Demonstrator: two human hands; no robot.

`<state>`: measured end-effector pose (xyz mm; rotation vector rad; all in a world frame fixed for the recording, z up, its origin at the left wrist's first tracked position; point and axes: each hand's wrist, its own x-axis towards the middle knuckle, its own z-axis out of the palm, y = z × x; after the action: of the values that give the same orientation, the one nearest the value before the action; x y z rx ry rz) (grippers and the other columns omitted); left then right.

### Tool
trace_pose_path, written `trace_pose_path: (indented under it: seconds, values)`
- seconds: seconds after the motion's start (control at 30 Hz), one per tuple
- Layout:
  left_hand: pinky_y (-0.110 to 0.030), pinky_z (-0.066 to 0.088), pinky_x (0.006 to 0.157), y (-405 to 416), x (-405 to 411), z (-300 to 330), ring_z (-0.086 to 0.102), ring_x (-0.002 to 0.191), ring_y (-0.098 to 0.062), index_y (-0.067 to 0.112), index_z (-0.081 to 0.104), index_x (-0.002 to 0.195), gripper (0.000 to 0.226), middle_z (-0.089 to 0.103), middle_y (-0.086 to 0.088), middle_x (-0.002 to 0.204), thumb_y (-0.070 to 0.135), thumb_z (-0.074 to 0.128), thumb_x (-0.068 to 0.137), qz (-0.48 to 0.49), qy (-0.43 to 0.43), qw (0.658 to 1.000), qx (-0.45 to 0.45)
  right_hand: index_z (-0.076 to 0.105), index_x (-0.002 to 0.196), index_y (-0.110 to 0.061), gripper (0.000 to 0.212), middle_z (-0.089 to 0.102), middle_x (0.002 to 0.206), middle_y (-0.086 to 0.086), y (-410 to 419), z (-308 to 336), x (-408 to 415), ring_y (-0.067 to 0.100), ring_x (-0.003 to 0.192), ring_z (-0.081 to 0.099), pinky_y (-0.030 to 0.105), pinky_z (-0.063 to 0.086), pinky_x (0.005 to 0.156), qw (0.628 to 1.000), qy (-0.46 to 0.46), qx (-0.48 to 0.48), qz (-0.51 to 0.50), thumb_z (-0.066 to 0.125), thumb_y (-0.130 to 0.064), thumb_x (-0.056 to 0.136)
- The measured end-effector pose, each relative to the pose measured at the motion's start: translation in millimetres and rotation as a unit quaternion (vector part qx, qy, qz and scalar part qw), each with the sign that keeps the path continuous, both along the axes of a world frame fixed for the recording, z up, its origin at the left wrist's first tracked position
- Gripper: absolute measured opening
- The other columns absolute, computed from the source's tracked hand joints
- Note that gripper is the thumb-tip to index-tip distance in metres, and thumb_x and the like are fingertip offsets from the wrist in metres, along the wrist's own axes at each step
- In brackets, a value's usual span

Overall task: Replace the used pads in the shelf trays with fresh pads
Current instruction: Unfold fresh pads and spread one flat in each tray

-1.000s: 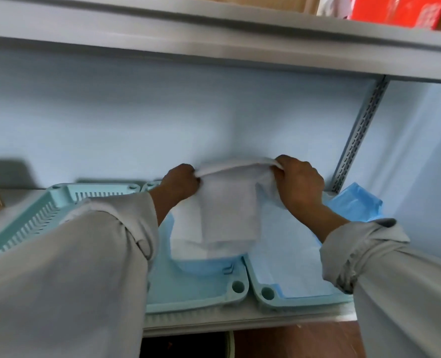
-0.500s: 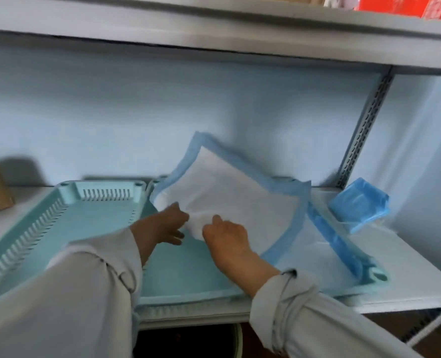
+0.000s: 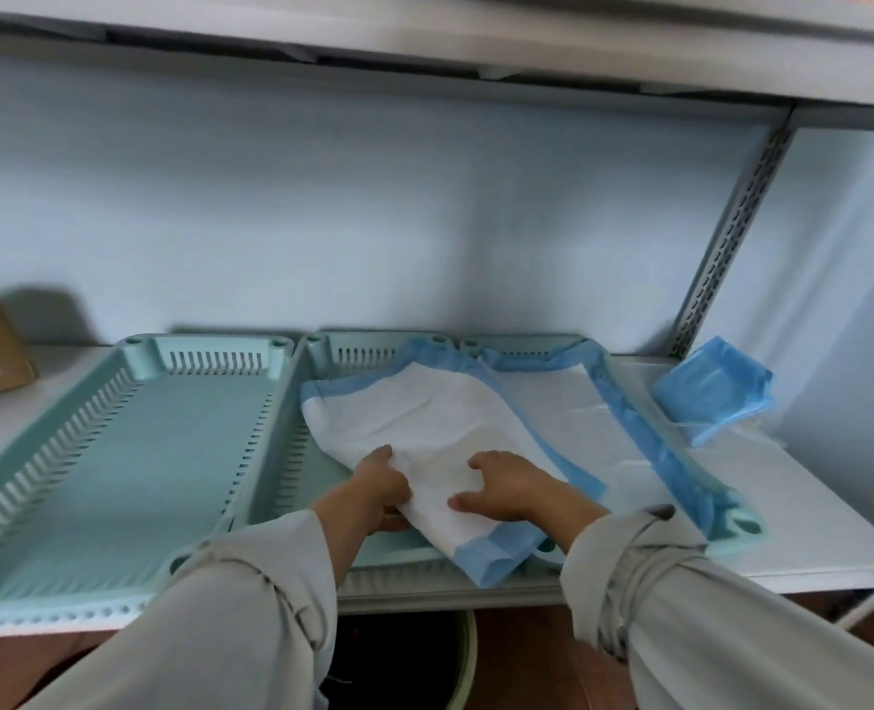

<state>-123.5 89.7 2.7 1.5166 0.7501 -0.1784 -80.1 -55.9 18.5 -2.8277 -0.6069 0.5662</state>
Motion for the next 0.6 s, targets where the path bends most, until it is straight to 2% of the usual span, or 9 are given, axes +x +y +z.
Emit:
trace_pose_path:
  seconds: [0.03, 0.07, 0.13, 0.2, 0.27, 0.33, 0.37, 0.5, 0.6]
  values:
    - [-0.041, 0.052, 0.069, 1, 2, 0, 0.054, 0.085, -0.029, 0.020, 0.036, 0.143, 0.052, 0.047, -0.018, 0.128, -0.003, 0.035, 0.097, 0.003, -0.024, 0.998, 0.050, 0.034, 0.144, -0.011, 0.067, 0.037, 0.149, 0.010, -2, -3, -1, 0.025, 0.134, 0.037, 0.035, 0.031, 0.111, 1.000, -0.007, -0.001, -0.003, 0.053, -0.048, 0.091]
    - [-0.042, 0.053, 0.073, 5, 4, 2, 0.055, 0.090, -0.031, 0.018, 0.041, 0.141, 0.052, 0.046, -0.017, 0.132, -0.004, 0.032, 0.095, -0.006, -0.062, 0.989, 0.136, 0.034, 0.143, -0.012, 0.063, 0.037, 0.148, 0.010, -3, -4, -2, 0.026, 0.134, 0.038, 0.036, 0.031, 0.110, 1.000, -0.017, 0.005, -0.005, 0.051, -0.046, 0.093]
    - [-0.041, 0.047, 0.097, 24, 6, 16, 0.052, 0.117, -0.033, 0.020, 0.042, 0.141, 0.058, 0.045, -0.015, 0.141, -0.006, 0.032, 0.091, -0.067, -0.100, 0.938, 0.324, 0.037, 0.142, -0.013, 0.055, 0.039, 0.147, 0.011, -8, -3, -2, 0.027, 0.133, 0.039, 0.036, 0.031, 0.108, 0.999, -0.041, 0.027, -0.015, 0.046, -0.042, 0.096]
    - [-0.038, 0.043, 0.104, 52, 2, 35, 0.050, 0.124, -0.029, 0.026, 0.036, 0.145, 0.059, 0.043, -0.011, 0.144, -0.001, 0.033, 0.093, -0.145, -0.071, 0.858, 0.487, 0.041, 0.138, -0.010, 0.049, 0.042, 0.144, 0.013, -15, 1, 2, 0.028, 0.130, 0.042, 0.035, 0.034, 0.105, 0.996, -0.056, 0.057, -0.046, 0.043, -0.037, 0.097]
    - [-0.041, 0.045, 0.102, 80, 0, 46, 0.050, 0.123, -0.032, 0.026, 0.023, 0.149, 0.058, 0.039, -0.014, 0.144, 0.006, 0.035, 0.095, -0.183, 0.021, 0.809, 0.558, 0.042, 0.136, -0.006, 0.046, 0.044, 0.142, 0.015, -23, 3, 7, 0.030, 0.129, 0.044, 0.035, 0.035, 0.104, 0.991, -0.053, 0.082, -0.089, 0.044, -0.033, 0.098]
    - [-0.045, 0.043, 0.101, 92, -7, 49, 0.046, 0.126, -0.035, 0.024, 0.016, 0.149, 0.062, 0.035, -0.017, 0.143, 0.011, 0.041, 0.094, -0.184, 0.088, 0.779, 0.593, 0.040, 0.136, -0.002, 0.047, 0.045, 0.142, 0.017, -27, 2, 12, 0.031, 0.129, 0.045, 0.033, 0.035, 0.104, 0.988, -0.023, 0.090, -0.123, 0.045, -0.029, 0.098]
    - [-0.045, 0.042, 0.102, 91, -9, 48, 0.044, 0.127, -0.035, 0.023, 0.017, 0.149, 0.064, 0.034, -0.016, 0.144, 0.012, 0.045, 0.092, -0.183, 0.084, 0.770, 0.606, 0.039, 0.136, 0.000, 0.048, 0.045, 0.141, 0.017, -27, 1, 12, 0.031, 0.128, 0.045, 0.032, 0.035, 0.103, 0.987, -0.005, 0.091, -0.136, 0.046, -0.029, 0.098]
    - [-0.039, 0.032, 0.113, 64, -5, 37, 0.035, 0.138, -0.026, 0.022, 0.027, 0.148, 0.058, 0.028, -0.007, 0.154, 0.014, 0.047, 0.094, -0.271, -0.031, 0.775, 0.569, 0.039, 0.134, 0.002, 0.055, 0.046, 0.138, 0.019, -26, -11, 16, 0.033, 0.125, 0.047, 0.033, 0.038, 0.099, 0.971, 0.021, 0.129, -0.198, 0.050, -0.036, 0.096]
    - [-0.032, 0.023, 0.117, 33, -2, 28, 0.031, 0.141, -0.021, 0.025, 0.039, 0.143, 0.046, 0.031, -0.003, 0.153, 0.022, 0.046, 0.098, -0.370, -0.059, 0.777, 0.507, 0.038, 0.135, 0.002, 0.059, 0.046, 0.138, 0.019, -34, -15, 15, 0.033, 0.126, 0.047, 0.034, 0.038, 0.100, 0.961, 0.030, 0.137, -0.238, 0.053, -0.038, 0.094]
